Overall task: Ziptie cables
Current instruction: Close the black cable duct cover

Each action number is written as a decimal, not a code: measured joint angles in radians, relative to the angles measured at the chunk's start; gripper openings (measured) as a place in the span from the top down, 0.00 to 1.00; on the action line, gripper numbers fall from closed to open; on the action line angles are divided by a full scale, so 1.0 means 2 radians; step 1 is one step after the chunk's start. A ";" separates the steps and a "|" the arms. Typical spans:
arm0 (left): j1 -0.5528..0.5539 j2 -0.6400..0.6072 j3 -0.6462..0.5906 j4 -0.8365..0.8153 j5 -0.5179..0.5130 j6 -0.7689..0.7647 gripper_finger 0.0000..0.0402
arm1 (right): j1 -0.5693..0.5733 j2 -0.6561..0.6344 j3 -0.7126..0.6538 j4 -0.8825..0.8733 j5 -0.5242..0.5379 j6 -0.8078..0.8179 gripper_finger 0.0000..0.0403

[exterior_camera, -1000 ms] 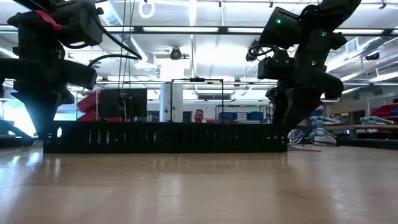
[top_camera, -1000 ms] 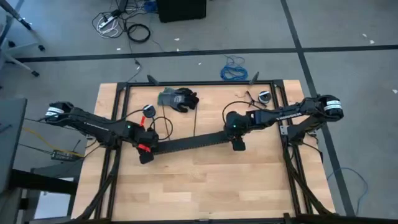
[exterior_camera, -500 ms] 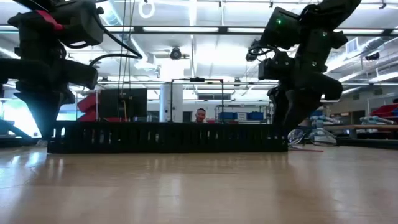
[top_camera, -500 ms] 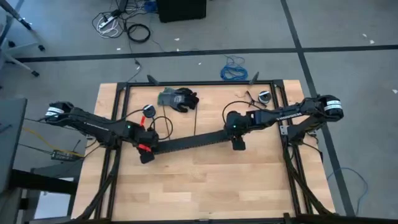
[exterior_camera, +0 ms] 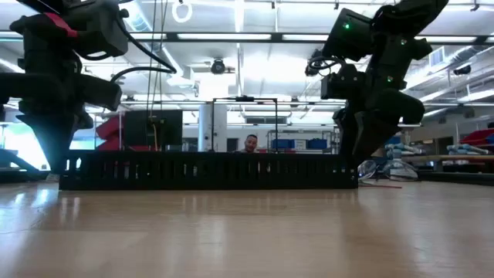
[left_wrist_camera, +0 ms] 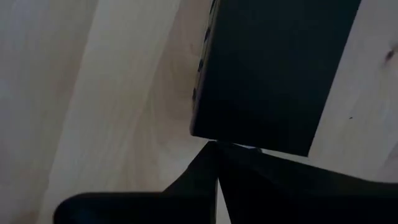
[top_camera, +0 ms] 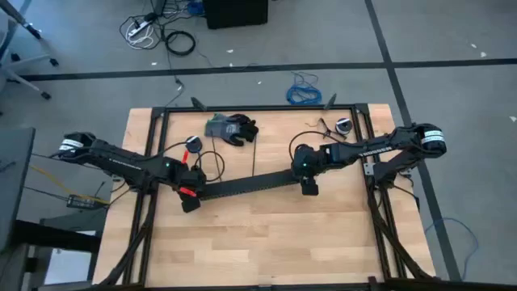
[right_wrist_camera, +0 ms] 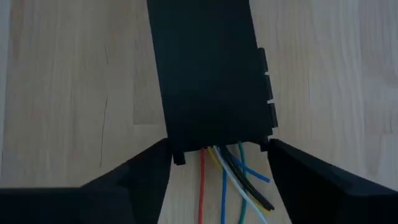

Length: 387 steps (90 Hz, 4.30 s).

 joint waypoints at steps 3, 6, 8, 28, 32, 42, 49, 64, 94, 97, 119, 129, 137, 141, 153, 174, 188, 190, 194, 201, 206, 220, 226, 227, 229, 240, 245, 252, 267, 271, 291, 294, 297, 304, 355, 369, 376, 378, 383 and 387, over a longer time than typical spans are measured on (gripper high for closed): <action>0.000 0.000 0.000 0.000 0.000 0.000 1.00 | 0.000 0.000 0.000 0.000 0.000 0.001 0.31; 0.000 0.000 0.000 0.000 0.000 0.000 1.00 | 0.000 0.000 0.000 0.000 0.000 0.001 0.29; 0.000 0.000 0.000 0.000 0.000 0.000 1.00 | 0.000 0.000 0.000 0.000 0.000 0.001 0.28; 0.000 0.000 0.000 0.000 0.000 0.000 1.00 | 0.000 0.000 0.000 -0.008 -0.002 0.001 0.20; 0.000 0.000 0.000 0.000 0.000 0.000 1.00 | 0.000 0.000 0.000 -0.014 -0.002 0.001 0.19; 0.000 0.000 0.000 0.000 0.000 0.000 1.00 | 0.000 0.000 0.000 -0.024 -0.002 0.005 0.19; 0.000 0.000 0.000 0.000 0.000 0.000 1.00 | 0.002 0.000 0.000 -0.025 -0.002 0.004 0.20; 0.000 0.000 0.000 0.000 0.000 0.000 1.00 | 0.002 0.000 0.000 -0.027 -0.004 0.004 0.22; 0.000 0.000 0.000 -0.001 0.000 0.000 1.00 | 0.002 0.000 0.000 -0.034 -0.004 0.005 0.43; 0.000 0.000 0.000 -0.001 0.000 0.000 1.00 | 0.002 0.000 0.000 -0.034 -0.004 0.005 0.47; 0.000 0.000 0.000 -0.001 0.000 0.000 1.00 | 0.002 0.000 0.000 -0.042 -0.032 0.008 0.92; 0.000 0.000 0.000 -0.001 0.000 0.000 1.00 | 0.002 0.000 0.000 -0.043 -0.039 0.008 0.97; 0.000 0.000 0.000 0.000 0.000 0.000 1.00 | 0.002 0.000 0.000 -0.042 -0.040 0.008 0.98; 0.000 0.000 0.000 0.000 0.000 0.000 1.00 | 0.002 0.000 0.000 -0.041 -0.040 0.008 0.99; 0.000 0.000 0.000 0.002 0.001 0.000 1.00 | 0.002 0.000 0.000 -0.033 -0.044 0.008 1.00; 0.000 0.000 0.000 0.004 0.001 0.000 1.00 | 0.002 0.000 -0.001 -0.024 -0.048 0.008 1.00; 0.000 0.000 0.000 0.014 0.002 0.007 1.00 | 0.002 0.000 -0.001 -0.020 -0.052 0.009 1.00; 0.000 0.000 0.000 0.015 0.002 0.008 1.00 | 0.002 0.000 -0.001 -0.018 -0.055 0.009 1.00; 0.000 0.000 0.000 0.015 0.002 0.008 1.00 | 0.002 0.000 -0.001 -0.016 -0.058 0.009 1.00; 0.000 0.000 0.000 0.017 0.002 0.008 1.00 | 0.002 0.000 -0.001 -0.015 -0.059 0.009 1.00; 0.000 0.000 0.000 0.017 0.002 0.008 1.00 | 0.002 0.000 -0.001 -0.015 -0.059 0.009 1.00; 0.000 0.000 0.000 0.014 0.001 0.008 1.00 | 0.002 0.000 -0.001 -0.028 -0.045 0.010 1.00; 0.000 0.000 0.001 0.008 0.003 0.007 1.00 | 0.002 0.000 -0.001 -0.046 -0.026 0.010 1.00; 0.000 0.000 0.001 0.007 0.004 0.007 1.00 | 0.002 0.000 -0.001 -0.050 -0.022 0.010 1.00; 0.000 0.000 0.001 0.005 0.005 0.005 1.00 | 0.002 0.000 -0.001 -0.055 -0.015 0.010 1.00; 0.000 0.000 0.001 -0.002 0.009 -0.007 1.00 | 0.002 0.000 -0.001 -0.067 0.004 0.010 1.00; 0.000 0.000 0.002 -0.009 0.016 -0.016 1.00 | 0.002 0.000 -0.001 -0.076 0.005 0.010 1.00; 0.000 0.000 0.015 -0.049 0.016 -0.019 0.99 | 0.002 0.000 0.002 -0.097 0.005 0.010 1.00; -0.003 -0.011 0.087 -0.146 -0.018 -0.017 0.98 | 0.002 0.000 0.032 -0.153 0.009 0.027 1.00; -0.006 -0.015 0.109 -0.165 -0.024 -0.017 0.98 | 0.005 0.000 0.040 -0.160 0.008 0.034 1.00; -0.074 -0.038 0.142 -0.126 -0.064 -0.061 0.98 | 0.060 0.000 0.059 -0.193 -0.009 0.081 1.00; -0.089 -0.037 0.136 -0.115 -0.068 -0.073 0.98 | 0.073 0.000 0.059 -0.201 -0.009 0.095 1.00; -0.104 -0.037 0.128 -0.097 -0.071 -0.083 0.98 | 0.086 0.000 0.059 -0.206 -0.009 0.108 1.00; -0.134 -0.037 0.112 -0.036 -0.070 -0.095 0.98 | 0.112 0.000 0.059 -0.199 -0.010 0.133 1.00; -0.140 0.017 -0.033 0.182 -0.083 -0.092 1.00 | 0.063 0.078 0.060 0.040 -0.075 0.112 1.00; -0.120 0.052 -0.034 0.185 -0.072 -0.080 1.00 | 0.043 0.083 0.060 0.046 -0.073 0.108 1.00; -0.102 0.065 -0.033 0.184 -0.074 -0.069 1.00 | 0.037 0.083 0.060 0.047 -0.060 0.109 1.00; -0.098 0.068 -0.033 0.186 -0.074 -0.067 1.00 | 0.036 0.083 0.060 0.047 -0.058 0.109 1.00; -0.087 0.069 -0.032 0.186 -0.079 -0.054 1.00 | 0.031 0.083 0.060 0.048 -0.053 0.108 1.00; -0.076 0.069 -0.032 0.190 -0.079 -0.039 1.00 | 0.028 0.083 0.060 0.047 -0.046 0.109 1.00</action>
